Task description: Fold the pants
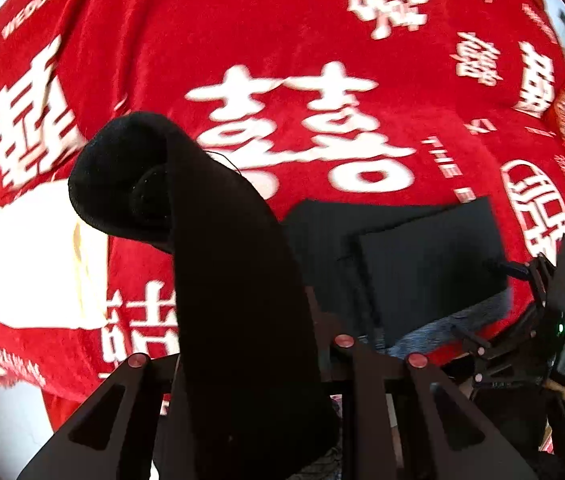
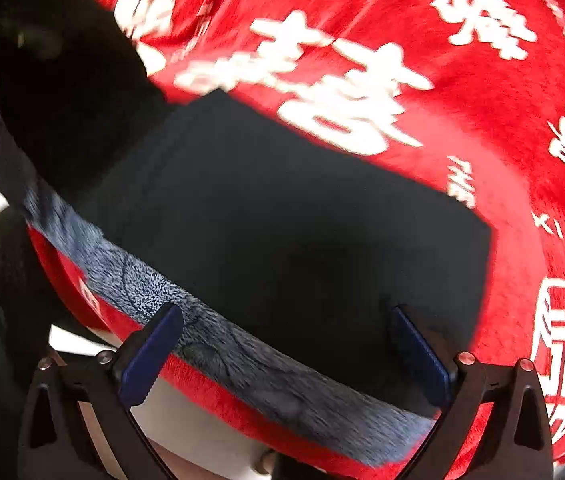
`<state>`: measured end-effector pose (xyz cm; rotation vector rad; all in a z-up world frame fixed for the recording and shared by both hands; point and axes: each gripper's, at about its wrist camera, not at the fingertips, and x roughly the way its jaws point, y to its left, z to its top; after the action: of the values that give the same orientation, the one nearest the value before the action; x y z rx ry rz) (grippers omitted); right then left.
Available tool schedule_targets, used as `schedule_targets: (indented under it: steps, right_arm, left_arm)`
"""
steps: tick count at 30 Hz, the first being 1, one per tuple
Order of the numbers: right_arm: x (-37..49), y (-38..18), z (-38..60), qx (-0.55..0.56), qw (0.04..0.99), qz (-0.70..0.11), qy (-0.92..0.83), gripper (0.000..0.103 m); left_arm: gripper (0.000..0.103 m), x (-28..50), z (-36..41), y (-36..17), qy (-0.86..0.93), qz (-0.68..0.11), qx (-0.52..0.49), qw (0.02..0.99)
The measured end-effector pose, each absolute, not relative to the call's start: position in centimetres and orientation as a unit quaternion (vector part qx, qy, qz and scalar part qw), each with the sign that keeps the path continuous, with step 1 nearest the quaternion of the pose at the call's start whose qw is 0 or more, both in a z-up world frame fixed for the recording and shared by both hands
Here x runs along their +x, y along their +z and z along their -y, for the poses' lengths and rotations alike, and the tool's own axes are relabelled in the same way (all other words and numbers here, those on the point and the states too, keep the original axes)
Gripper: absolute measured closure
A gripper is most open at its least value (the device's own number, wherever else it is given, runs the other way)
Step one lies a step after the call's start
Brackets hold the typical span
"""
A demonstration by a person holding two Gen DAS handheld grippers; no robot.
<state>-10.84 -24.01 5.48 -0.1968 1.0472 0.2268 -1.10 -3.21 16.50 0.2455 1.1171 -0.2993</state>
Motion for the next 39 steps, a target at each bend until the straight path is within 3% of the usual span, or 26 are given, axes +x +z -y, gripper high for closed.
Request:
schedule_targets:
  steps: [10,22,27,29,30,31,34,39]
  right_arm:
    - [-12.2,5.9,32.4,-0.013,0.866,-0.497,0.044,0.0]
    - [-14.6,5.0,37.9,0.023,0.864,-0.503,0.01,0.0]
    - [-15.2,4.9,39.3,0.036,0.864,-0.502,0.004,0.0]
    - [-15.2,5.0,39.7,0.041,0.865,-0.501,0.003,0.0]
    - [-15.2,4.9,39.8,0.042,0.864,-0.501,0.002,0.0]
    - [-15.1,4.9,40.0,0.042,0.864,-0.503,0.001,0.0]
    - [-15.2,4.9,40.4,0.044,0.863,-0.503,-0.004,0.0]
    - [-16.0,5.5,41.4,0.046,0.864,-0.501,-0.018,0.0]
  left_arm:
    - [0.08,-3.4,15.9,16.7,-0.214,-0.519,0.167,0.81]
    - [0.081,-3.2,28.0,6.6,-0.197,-0.565,0.25,0.761]
    - [0.08,-3.7,28.7,8.9,-0.213,-0.556,0.231,0.769]
    - [0.074,-3.5,29.3,8.9,-0.211,-0.56,0.216,0.772]
    - [0.064,-3.4,29.6,8.0,-0.206,-0.567,0.217,0.767]
    - [0.047,-3.2,29.9,6.6,-0.209,-0.576,0.22,0.759]
    - [0.026,-4.0,30.7,5.3,-0.224,-0.567,0.227,0.759]
    - [0.023,-6.0,30.8,9.8,-0.304,-0.547,0.173,0.761]
